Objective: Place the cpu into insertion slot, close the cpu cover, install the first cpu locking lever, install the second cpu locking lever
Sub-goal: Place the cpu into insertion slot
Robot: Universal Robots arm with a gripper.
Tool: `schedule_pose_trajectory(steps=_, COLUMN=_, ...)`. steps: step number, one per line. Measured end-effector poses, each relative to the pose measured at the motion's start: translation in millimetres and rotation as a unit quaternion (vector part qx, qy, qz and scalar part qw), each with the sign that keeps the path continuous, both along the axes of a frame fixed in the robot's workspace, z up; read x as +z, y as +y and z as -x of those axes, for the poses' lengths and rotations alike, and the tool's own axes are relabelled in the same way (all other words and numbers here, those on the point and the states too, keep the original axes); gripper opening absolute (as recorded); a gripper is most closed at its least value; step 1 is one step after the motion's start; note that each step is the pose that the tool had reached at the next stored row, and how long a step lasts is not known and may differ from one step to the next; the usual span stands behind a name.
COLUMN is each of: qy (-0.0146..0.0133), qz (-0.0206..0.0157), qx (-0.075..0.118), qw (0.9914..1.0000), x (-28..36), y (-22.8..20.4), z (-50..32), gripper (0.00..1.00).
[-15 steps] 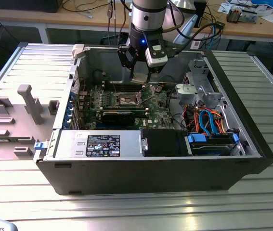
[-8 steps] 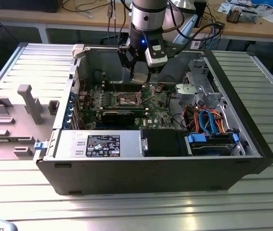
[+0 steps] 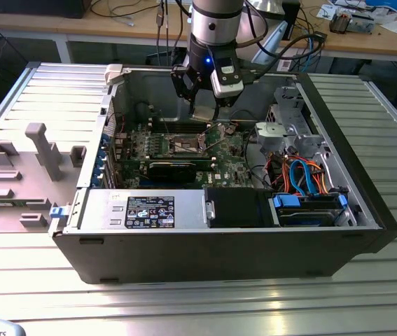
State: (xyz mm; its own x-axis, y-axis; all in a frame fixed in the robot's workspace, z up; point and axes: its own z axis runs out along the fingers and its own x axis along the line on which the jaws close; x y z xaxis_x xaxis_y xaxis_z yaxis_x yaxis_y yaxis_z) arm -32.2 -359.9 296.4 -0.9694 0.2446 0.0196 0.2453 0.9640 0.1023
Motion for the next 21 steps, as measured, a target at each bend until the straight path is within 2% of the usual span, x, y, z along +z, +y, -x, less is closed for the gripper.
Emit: schedule_pose_trajectory(steps=21, qy=0.0000, qz=0.0000, qx=-0.006, qw=0.99998, x=-0.6, y=0.0, z=0.0, gripper=0.54)
